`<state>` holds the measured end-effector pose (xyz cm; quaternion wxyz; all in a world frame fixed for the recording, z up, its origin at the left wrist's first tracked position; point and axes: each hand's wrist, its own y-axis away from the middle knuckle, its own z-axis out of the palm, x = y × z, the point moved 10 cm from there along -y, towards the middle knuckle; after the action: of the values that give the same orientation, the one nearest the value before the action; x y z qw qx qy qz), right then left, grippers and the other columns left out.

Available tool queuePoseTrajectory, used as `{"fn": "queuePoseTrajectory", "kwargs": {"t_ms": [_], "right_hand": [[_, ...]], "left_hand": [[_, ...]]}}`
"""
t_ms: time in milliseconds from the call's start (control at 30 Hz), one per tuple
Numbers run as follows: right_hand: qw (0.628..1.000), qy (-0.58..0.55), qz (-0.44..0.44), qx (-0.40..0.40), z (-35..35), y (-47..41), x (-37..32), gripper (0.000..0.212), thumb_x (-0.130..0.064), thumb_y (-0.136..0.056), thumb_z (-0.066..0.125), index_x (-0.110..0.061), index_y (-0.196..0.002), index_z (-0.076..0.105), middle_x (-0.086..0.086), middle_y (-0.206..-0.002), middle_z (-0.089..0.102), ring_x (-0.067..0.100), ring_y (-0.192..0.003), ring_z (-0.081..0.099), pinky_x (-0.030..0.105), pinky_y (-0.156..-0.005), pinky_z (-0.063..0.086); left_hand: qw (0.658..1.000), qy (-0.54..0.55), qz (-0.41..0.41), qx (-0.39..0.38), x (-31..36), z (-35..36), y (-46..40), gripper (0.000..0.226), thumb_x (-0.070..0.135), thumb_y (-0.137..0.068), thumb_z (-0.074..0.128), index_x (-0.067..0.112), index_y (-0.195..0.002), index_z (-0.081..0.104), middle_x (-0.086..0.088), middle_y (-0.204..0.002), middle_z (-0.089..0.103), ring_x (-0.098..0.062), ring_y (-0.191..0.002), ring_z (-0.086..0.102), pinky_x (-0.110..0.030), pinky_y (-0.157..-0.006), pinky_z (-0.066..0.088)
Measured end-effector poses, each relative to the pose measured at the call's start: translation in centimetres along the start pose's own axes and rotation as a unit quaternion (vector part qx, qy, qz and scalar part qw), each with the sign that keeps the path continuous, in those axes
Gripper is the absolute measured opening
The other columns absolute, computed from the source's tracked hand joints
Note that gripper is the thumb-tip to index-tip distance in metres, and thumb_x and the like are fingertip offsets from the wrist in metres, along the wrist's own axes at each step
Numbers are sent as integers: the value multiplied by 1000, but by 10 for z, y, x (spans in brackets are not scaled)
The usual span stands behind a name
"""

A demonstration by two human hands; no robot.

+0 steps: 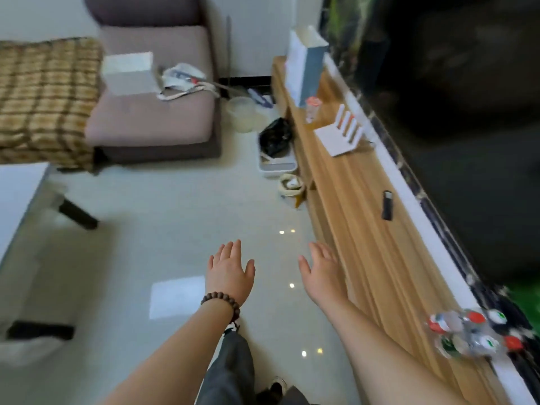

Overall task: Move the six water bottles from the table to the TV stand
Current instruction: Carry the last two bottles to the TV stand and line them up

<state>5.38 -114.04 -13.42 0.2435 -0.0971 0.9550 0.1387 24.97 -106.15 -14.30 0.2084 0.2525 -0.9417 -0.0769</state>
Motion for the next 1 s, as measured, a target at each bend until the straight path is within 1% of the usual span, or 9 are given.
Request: {"fn": "queuePoseTrajectory", "kwargs": {"t_ms": [33, 67, 133, 200, 467, 600, 733, 833, 1000], "right_hand": [[999, 7, -30, -12, 13, -5, -24, 71, -51, -85, 26, -3, -133, 50, 18, -140, 50, 33, -134, 41, 39, -114, 30], [998, 18, -59, -29, 27, -9, -50, 70, -51, -87, 27, -4, -134, 48, 17, -142, 48, 32, -136, 39, 38, -115, 28], [991, 40, -111, -69, 56, -14, -102, 57, -42, -95, 36, -7, -139, 43, 14, -148, 41, 28, -141, 31, 34, -117, 20], [980, 50, -166, -100, 87, -15, -154, 53, -37, -98, 40, -9, -142, 39, 11, -152, 36, 25, -144, 25, 32, -118, 16], [916, 87, -333, -205, 219, 13, -350, 54, -40, -98, 37, -11, -144, 36, 8, -154, 33, 22, -145, 22, 34, -120, 16], [883, 103, -387, -244, 281, 34, -443, 54, -41, -98, 37, -13, -144, 36, 7, -155, 32, 21, -146, 21, 33, -120, 15], [855, 109, -426, -274, 328, 59, -531, 53, -39, -99, 36, -13, -145, 33, 6, -157, 26, 20, -147, 16, 33, -119, 13], [834, 108, -455, -291, 356, 77, -588, 53, -40, -99, 35, -14, -145, 32, 4, -158, 24, 18, -148, 13, 33, -119, 14], [801, 117, -493, -318, 401, 102, -663, 54, -41, -99, 36, -15, -146, 33, 3, -158, 24, 17, -148, 10, 34, -120, 13]], "left_hand": [[1000, 6, -27, 15, -24, -11, 2, 60, 42, -98, 35, 15, -150, 22, -2, -156, 29, -20, -146, 21, -38, -119, 15], [998, 12, -55, 30, -50, -22, 6, 60, 41, -98, 35, 15, -150, 23, -2, -156, 29, -20, -145, 21, -39, -119, 15], [991, 25, -116, 57, -101, -43, 15, 59, 41, -98, 34, 15, -150, 23, -2, -156, 29, -20, -145, 21, -38, -119, 15], [981, 38, -174, 82, -153, -61, 27, 59, 41, -98, 35, 15, -150, 24, -3, -155, 29, -21, -145, 21, -38, -119, 15], [914, 76, -366, 160, -342, -119, 85, 59, 40, -97, 36, 15, -149, 25, -1, -155, 30, -18, -145, 22, -39, -119, 15], [880, 95, -425, 191, -429, -148, 104, 59, 40, -97, 38, 16, -149, 27, -1, -155, 31, -17, -145, 22, -39, -119, 15], [847, 116, -471, 219, -507, -181, 122, 58, 39, -96, 40, 15, -148, 29, -2, -154, 32, -18, -145, 23, -40, -119, 14], [826, 116, -496, 241, -555, -206, 134, 57, 39, -95, 42, 14, -145, 33, -2, -150, 38, -21, -140, 31, -42, -117, 19], [787, 139, -542, 261, -620, -226, 151, 57, 39, -95, 43, 14, -145, 33, -2, -150, 38, -20, -142, 28, -41, -118, 18]]}}
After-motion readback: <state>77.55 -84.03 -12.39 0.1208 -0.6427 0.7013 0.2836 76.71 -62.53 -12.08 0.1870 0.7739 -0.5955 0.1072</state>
